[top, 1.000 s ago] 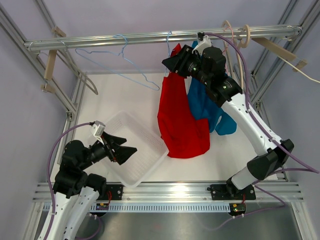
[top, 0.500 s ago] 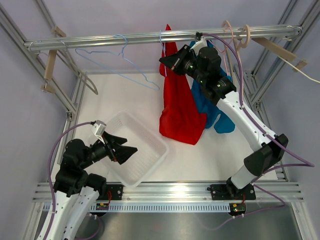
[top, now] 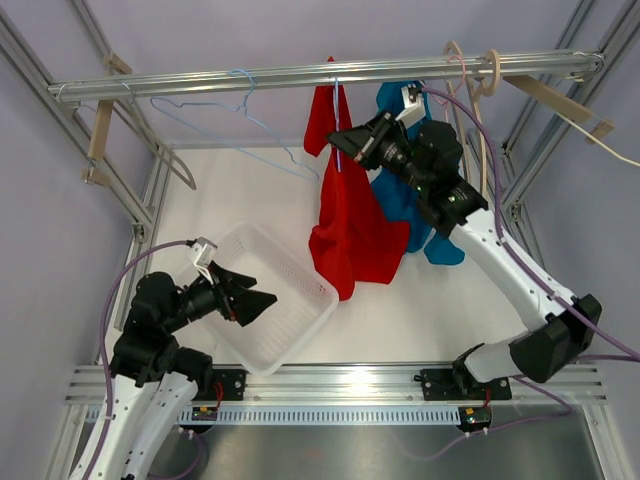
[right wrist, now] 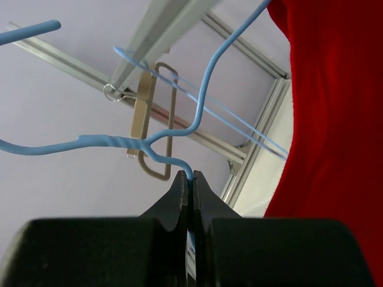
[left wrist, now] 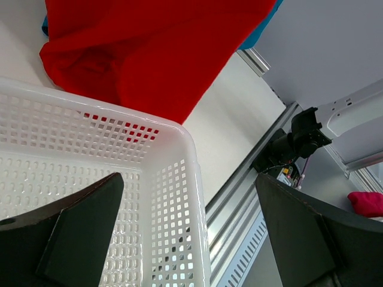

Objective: Remove the t-shirt from the hanger

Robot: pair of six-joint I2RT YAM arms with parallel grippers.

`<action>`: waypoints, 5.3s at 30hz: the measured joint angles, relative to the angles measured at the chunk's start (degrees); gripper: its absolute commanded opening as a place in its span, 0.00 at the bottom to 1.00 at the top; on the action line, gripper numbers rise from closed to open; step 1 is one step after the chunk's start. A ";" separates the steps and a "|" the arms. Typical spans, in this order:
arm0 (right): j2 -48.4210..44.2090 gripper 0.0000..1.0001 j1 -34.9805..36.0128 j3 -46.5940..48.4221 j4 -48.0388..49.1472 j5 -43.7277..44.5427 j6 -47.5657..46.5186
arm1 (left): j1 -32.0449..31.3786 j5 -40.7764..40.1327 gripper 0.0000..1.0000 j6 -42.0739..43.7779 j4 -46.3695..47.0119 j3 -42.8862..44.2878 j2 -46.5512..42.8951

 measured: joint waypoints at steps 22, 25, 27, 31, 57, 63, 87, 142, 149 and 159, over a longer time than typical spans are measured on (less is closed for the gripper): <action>-25.20 0.00 3.52 -22.01 -4.68 11.50 -2.29 | -32.74 -17.16 0.98 -9.03 4.57 15.04 15.12; -24.59 0.00 3.52 -18.95 -8.46 14.67 -2.60 | -50.38 -33.62 0.98 -6.60 5.18 17.00 23.15; -24.37 0.00 3.52 -17.29 -10.45 15.98 -2.58 | -59.14 -44.30 0.98 -3.98 5.33 19.67 29.49; -24.46 0.00 3.52 -15.63 -12.13 16.76 -2.25 | -67.78 -59.28 0.94 1.73 8.55 25.70 41.03; -26.51 0.00 3.52 -15.26 -10.82 12.20 -0.44 | -70.97 -75.93 0.00 12.63 22.99 22.05 50.82; -14.51 0.00 3.61 -0.57 -13.64 10.08 -4.07 | -78.99 -78.07 0.00 8.85 24.17 14.86 49.51; -37.27 0.00 -4.44 -5.49 -23.52 -21.51 -5.60 | -77.50 -87.14 0.00 13.09 20.09 17.18 39.21; -44.17 0.00 -4.70 7.85 -43.87 -32.33 -14.88 | -65.42 -84.52 0.00 50.29 26.36 55.67 31.12; -44.74 0.00 -4.70 4.55 -49.42 -29.29 -18.71 | -59.89 -89.07 0.00 51.41 27.76 31.85 24.72; -53.27 0.00 -4.70 -0.17 -58.42 -27.78 -22.53 | -50.25 -89.00 0.00 44.72 24.24 25.51 17.46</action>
